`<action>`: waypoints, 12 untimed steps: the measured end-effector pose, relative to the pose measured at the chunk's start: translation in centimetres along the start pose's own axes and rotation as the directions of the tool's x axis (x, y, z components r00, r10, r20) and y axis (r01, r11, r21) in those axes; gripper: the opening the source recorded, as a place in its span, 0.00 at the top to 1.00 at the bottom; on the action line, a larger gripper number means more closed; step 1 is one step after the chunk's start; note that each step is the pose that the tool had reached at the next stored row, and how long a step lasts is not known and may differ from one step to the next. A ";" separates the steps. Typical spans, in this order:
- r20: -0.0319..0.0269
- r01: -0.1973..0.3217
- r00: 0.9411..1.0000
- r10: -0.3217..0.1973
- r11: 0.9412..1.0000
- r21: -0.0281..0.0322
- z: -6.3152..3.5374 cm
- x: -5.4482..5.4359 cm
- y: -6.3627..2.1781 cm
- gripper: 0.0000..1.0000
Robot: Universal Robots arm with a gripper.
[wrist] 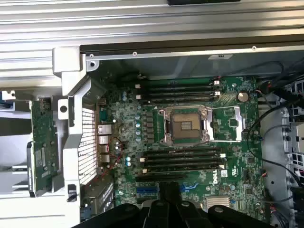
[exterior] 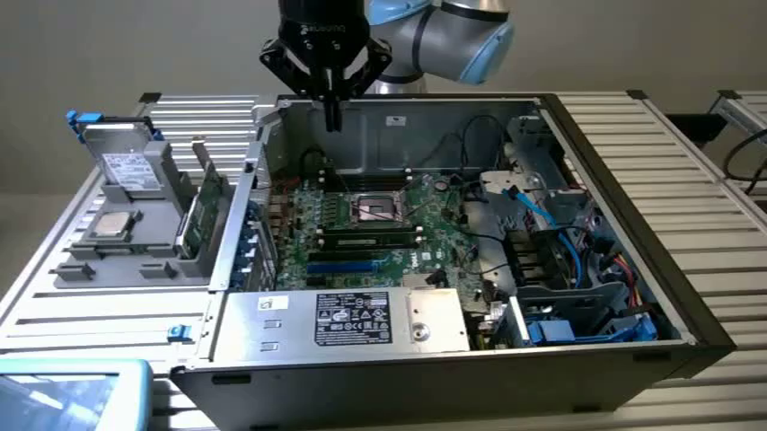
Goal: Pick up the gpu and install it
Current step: 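Reach for the gpu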
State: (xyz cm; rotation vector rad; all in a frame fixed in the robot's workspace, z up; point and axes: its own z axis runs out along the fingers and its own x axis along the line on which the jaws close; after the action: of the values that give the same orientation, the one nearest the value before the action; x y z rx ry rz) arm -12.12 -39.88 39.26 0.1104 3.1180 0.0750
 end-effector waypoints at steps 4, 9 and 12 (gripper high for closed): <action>0.000 0.000 1.000 0.000 1.000 0.000 -0.02 0.2 -0.02 0.88; 0.000 0.001 1.000 -0.001 1.000 -0.005 -0.03 1.6 -0.11 0.88; -0.001 0.002 1.000 -0.002 1.000 -0.009 -0.06 2.9 -0.20 0.88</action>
State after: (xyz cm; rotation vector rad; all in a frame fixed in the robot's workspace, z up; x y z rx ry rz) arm -14.99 -39.88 39.26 0.1074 3.1181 0.0897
